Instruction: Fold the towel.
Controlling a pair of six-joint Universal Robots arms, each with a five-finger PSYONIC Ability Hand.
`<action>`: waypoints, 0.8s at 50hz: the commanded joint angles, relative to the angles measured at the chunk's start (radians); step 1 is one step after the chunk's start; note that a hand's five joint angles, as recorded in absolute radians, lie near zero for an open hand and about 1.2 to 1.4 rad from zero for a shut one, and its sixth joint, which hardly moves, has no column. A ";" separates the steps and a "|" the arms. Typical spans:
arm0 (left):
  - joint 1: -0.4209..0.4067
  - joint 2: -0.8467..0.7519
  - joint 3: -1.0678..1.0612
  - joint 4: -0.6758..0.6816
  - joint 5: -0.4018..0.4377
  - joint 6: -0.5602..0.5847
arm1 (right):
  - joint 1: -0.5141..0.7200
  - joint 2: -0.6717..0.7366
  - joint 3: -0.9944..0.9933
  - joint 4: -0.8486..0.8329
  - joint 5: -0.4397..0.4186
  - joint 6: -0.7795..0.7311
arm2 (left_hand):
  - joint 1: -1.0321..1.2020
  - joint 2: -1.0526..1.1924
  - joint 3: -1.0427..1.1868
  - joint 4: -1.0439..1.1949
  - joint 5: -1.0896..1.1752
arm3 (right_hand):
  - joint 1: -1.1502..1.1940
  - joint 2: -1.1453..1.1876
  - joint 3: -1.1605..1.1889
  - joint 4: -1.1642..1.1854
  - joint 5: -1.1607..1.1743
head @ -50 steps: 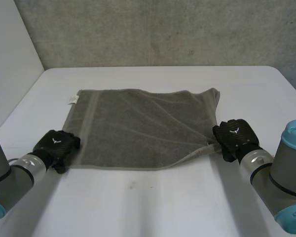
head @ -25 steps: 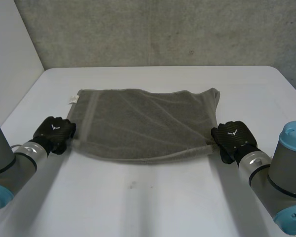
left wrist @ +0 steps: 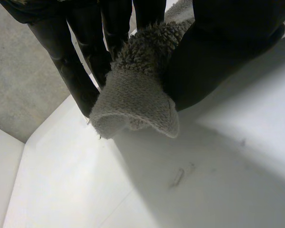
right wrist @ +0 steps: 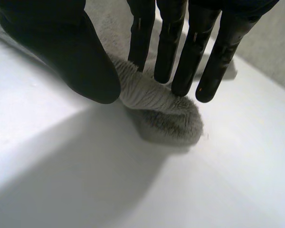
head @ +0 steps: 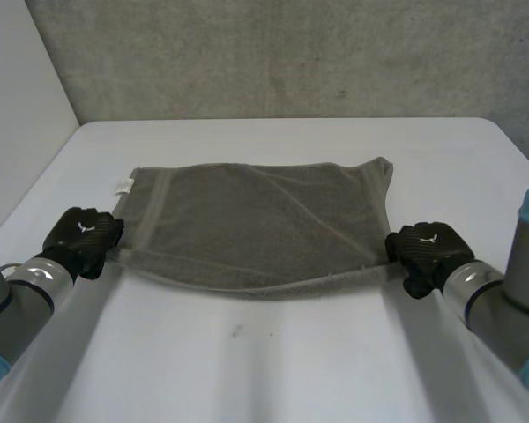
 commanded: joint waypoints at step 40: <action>-0.001 -0.003 -0.003 -0.002 0.000 0.002 | -0.263 0.151 -0.017 -0.104 -0.353 0.007 | 0.236 0.181 0.185 0.180 0.202 | 0.076 -0.007 0.001 0.003 -0.427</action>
